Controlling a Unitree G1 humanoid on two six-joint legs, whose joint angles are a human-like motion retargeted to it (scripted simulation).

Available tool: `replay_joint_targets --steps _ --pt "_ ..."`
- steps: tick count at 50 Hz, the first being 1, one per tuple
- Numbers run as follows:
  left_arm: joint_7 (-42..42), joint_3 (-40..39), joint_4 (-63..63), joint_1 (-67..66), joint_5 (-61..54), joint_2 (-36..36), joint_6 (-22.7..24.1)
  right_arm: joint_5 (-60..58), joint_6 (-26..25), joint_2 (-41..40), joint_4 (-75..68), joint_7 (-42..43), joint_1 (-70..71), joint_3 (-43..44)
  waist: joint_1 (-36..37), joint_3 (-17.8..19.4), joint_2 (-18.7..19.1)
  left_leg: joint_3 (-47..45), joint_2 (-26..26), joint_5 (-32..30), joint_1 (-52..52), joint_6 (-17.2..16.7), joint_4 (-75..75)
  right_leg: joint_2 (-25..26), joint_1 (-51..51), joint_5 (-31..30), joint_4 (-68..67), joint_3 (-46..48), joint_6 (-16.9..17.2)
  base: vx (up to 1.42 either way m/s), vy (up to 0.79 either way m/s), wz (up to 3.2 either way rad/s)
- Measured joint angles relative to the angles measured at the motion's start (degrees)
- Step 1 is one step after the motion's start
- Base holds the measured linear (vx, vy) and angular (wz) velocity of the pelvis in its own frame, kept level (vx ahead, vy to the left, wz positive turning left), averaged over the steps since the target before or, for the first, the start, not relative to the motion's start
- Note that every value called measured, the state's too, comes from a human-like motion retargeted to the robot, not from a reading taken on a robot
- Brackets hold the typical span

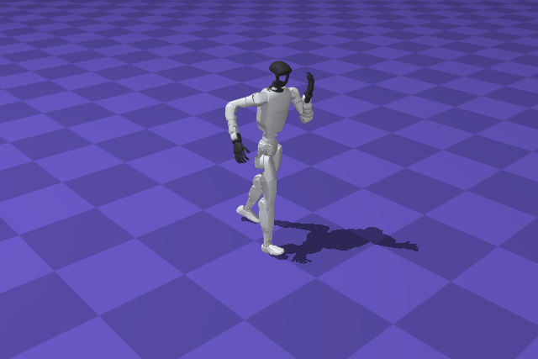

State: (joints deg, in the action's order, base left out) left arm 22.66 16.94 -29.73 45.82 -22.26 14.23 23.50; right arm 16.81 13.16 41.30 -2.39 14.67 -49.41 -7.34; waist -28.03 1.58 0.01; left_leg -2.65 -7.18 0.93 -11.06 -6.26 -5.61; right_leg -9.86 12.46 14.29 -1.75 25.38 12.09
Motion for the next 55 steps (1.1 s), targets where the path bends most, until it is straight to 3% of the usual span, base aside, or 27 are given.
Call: replay_joint_targets --steps 3,5,8,10,12,14,16,19,22,25,28,30,32,35,38,40,42,45,48,50,52,55 --pt "-0.54 0.68 -0.46 -2.32 1.20 1.43 -0.39 -5.77 -1.35 1.12 0.21 -2.47 -2.53 0.28 1.11 1.64 -4.76 -10.11 -1.99 4.64 -6.04 2.13 -4.74 -4.05 -0.41 0.68 4.49 -3.99 2.90 0.98 -0.75 0.58" --pt "-1.89 -1.13 -0.26 -7.21 2.96 4.51 -1.50 -7.18 -3.33 1.74 -0.50 -8.74 -0.63 0.58 4.01 4.28 -7.42 -11.23 -2.38 12.84 -4.94 4.80 -20.77 -7.77 -1.37 1.01 2.40 -6.97 2.91 0.89 -0.59 -0.22" --pt "-4.78 -4.03 4.10 -18.08 4.59 7.87 -3.77 -1.08 -4.95 1.02 -3.52 -9.49 5.37 -1.13 7.19 7.37 -6.31 -7.67 -4.49 22.95 2.89 8.37 -47.46 -12.11 -3.54 -5.92 -2.82 -2.13 0.82 0.81 -0.41 0.08" --pt "-1.81 -4.94 11.14 -27.34 8.98 8.90 -6.09 2.04 -5.01 -0.31 -8.90 -1.28 14.22 -6.33 11.46 11.18 -1.99 -7.60 -10.89 29.40 7.67 11.17 -61.99 -10.27 -0.57 -0.43 -15.91 -0.87 -3.08 0.71 -0.40 -0.38" --pt "-0.58 -4.67 20.37 -38.32 12.52 9.54 -8.75 -0.85 -6.53 -1.75 -16.64 2.99 27.03 -13.15 17.27 14.79 1.22 -8.69 -16.26 35.35 10.79 14.09 -71.86 -9.14 4.11 9.02 -33.70 -2.45 -4.73 0.67 -0.40 -0.73" --pt "-2.68 -5.23 26.36 -49.29 12.11 11.68 -9.31 -4.14 -7.53 -4.96 -23.08 4.11 41.71 -17.17 22.28 15.96 1.69 -8.86 -17.35 39.89 16.16 16.11 -77.86 -8.58 6.10 13.89 -42.42 -3.26 -5.50 0.62 -0.35 -0.43" --pt "-3.71 -6.77 26.50 -59.22 8.95 16.58 -8.08 -4.60 -6.42 -10.07 -23.96 7.72 53.34 -14.21 27.19 14.83 0.41 -8.62 -14.78 42.64 23.53 17.31 -78.31 -8.17 5.45 15.63 -42.88 -2.27 -6.63 0.57 -0.23 0.20" --pt "-4.28 -10.17 19.86 -70.68 2.68 26.52 -6.62 -4.25 -4.30 -14.56 -15.41 13.42 62.46 -6.52 35.77 10.76 -3.92 -12.31 -8.86 41.33 32.76 18.07 -66.57 -7.99 1.50 11.83 -34.66 1.62 -7.16 0.56 -0.12 0.96" --pt "-6.95 -16.57 13.45 -79.77 -2.57 30.61 -6.66 -7.33 -2.42 -11.96 -2.18 14.64 64.07 -5.92 41.37 6.73 -7.93 -21.03 -2.32 34.85 32.76 16.45 -40.88 -6.30 -6.04 0.19 -21.99 5.15 -7.09 0.62 0.03 1.64" --pt "-10.95 -21.91 9.53 -85.20 -4.90 29.29 -7.64 -7.67 -0.28 -10.93 10.02 10.72 61.11 -4.85 41.58 4.05 -7.30 -31.63 3.85 23.28 24.72 10.89 -10.96 -0.50 -14.45 -13.17 -14.00 1.72 -6.51 0.67 0.08 2.48" --pt "-12.59 -23.98 6.84 -84.72 -3.52 27.71 -8.84 -2.88 0.98 -14.14 17.33 4.07 57.45 -2.10 38.61 2.20 -4.27 -45.66 6.02 13.75 19.73 6.54 -0.04 8.26 -17.51 -16.62 -17.86 -9.94 -5.76 0.64 -0.05 3.05" --pt "-11.15 -24.14 5.36 -82.04 -2.41 26.30 -9.41 -0.28 1.20 -16.79 19.59 1.27 55.57 -1.80 36.95 1.52 -2.45 -53.41 5.96 9.46 17.86 6.40 0.31 11.49 -16.16 -14.30 -27.84 -11.21 -6.38 0.55 -0.11 2.71" --pt "-8.85 -22.38 4.84 -76.81 -1.85 24.10 -10.13 1.49 0.85 -18.52 19.47 -0.15 54.36 -2.74 35.98 1.76 -0.15 -54.12 4.99 9.14 16.93 7.39 -1.34 10.16 -12.53 -8.41 -44.53 -6.51 -9.55 0.46 -0.11 2.29" --pt "-4.63 -17.07 6.95 -66.14 -0.28 18.74 -10.76 4.39 0.10 -19.70 16.11 -1.09 54.36 -5.61 34.54 3.61 3.36 -44.97 3.59 23.62 16.93 9.90 -3.46 6.26 -3.30 3.78 -74.68 -6.01 -13.97 0.30 -0.13 2.07" --pt "1.43 -7.53 16.83 -49.16 1.38 9.61 -10.97 -2.16 -1.59 -20.20 5.24 0.56 57.35 -9.54 29.88 8.38 4.46 -33.21 1.46 40.53 22.08 15.15 -17.36 8.97 10.61 13.85 -100.06 -17.21 -12.97 0.19 -0.16 2.47" --pt "4.87 -2.30 21.27 -36.12 1.82 5.88 -10.90 -8.26 -2.83 -20.46 -0.92 3.75 55.73 -10.89 25.47 11.97 6.09 -27.06 -0.63 45.82 25.66 16.61 -27.29 13.02 18.26 17.97 -109.82 -22.60 -11.59 0.21 -0.07 3.16" --pt "6.09 -0.24 20.10 -22.44 4.07 4.65 -9.89 -8.22 -1.29 -19.30 -0.48 4.77 49.42 -8.40 20.86 13.80 9.14 -19.99 -0.88 44.83 25.97 14.49 -28.11 13.64 24.00 20.39 -111.79 -23.54 -11.76 0.32 0.10 3.48" --pt "4.14 -2.24 15.45 -6.41 10.64 2.75 -9.43 -7.97 1.45 -14.09 5.25 -1.01 35.60 -0.70 11.92 12.44 13.94 -8.10 0.87 34.63 22.29 10.44 -20.23 10.30 28.32 21.44 -103.07 -19.92 -12.22 0.55 0.24 3.89" --pt "7.52 -4.41 13.21 4.44 12.10 -0.23 -7.62 -1.33 1.19 -10.27 8.72 -6.91 23.85 5.15 3.76 11.82 18.76 0.09 -0.59 14.47 14.71 4.10 -6.69 9.65 26.12 18.14 -81.24 -13.34 -14.38 0.69 0.23 3.61" --pt "9.81 -4.14 12.12 9.65 9.38 -2.17 -5.12 4.13 0.35 -8.86 10.17 -10.81 17.13 7.66 0.55 9.99 20.43 1.90 -1.45 2.62 11.23 -0.12 -0.94 8.46 22.76 12.64 -63.58 -8.37 -14.42 0.77 0.12 3.06" --pt "10.25 -4.31 10.98 12.70 7.91 -3.21 -3.43 5.25 -0.95 -8.16 11.28 -15.29 12.13 10.35 -0.74 6.69 19.30 -1.49 -0.26 -2.43 8.46 -0.63 0.75 7.01 18.47 4.75 -44.48 -6.09 -11.56 0.83 0.02 3.13" --pt "8.52 -7.86 8.03 10.98 11.40 -0.36 -3.26 8.89 -5.81 -7.80 10.62 -25.29 11.90 12.41 -1.97 4.36 12.44 -7.29 4.00 0.74 2.38 3.71 -5.11 5.59 9.76 -2.84 -18.28 -12.69 -5.08 0.85 -0.12 2.97"
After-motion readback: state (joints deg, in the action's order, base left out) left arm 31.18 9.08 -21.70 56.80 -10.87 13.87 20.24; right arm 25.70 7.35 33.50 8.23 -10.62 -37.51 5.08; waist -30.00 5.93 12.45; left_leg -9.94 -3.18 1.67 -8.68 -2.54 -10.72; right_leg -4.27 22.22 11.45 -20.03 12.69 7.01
